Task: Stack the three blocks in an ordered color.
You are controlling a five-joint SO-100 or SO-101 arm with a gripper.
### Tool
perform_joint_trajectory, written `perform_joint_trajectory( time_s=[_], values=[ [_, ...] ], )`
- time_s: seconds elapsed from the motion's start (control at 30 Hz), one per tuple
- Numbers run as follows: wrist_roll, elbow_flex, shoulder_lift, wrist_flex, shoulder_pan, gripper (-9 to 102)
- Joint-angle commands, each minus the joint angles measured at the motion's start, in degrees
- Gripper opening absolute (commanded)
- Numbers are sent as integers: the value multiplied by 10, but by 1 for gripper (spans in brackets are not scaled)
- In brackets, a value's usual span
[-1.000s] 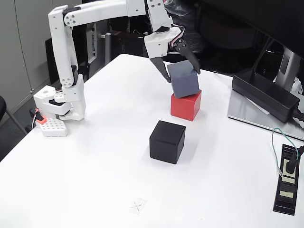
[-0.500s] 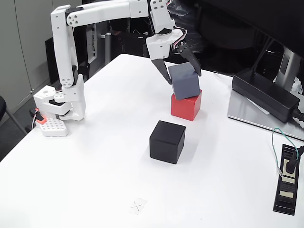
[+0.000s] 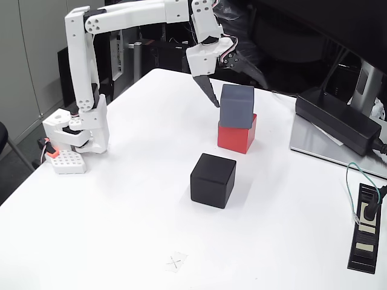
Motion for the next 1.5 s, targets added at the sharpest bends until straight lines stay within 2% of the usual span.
perform_joint_trajectory(
  time_s=[0.0, 0.1, 0.33, 0.77, 0.87, 1.27, 1.47],
  values=[
    [0, -23, 10, 1, -3, 43],
    [-2, -38, 10, 18, 10, 43],
    [-18, -109, 10, 125, 98, 42],
    [-191, 3, 8, 116, 279, 42],
    [-192, 37, 8, 83, 289, 42],
    [-192, 223, 4, -136, 288, 42],
    [-192, 273, 3, -203, 287, 42]
  ],
)
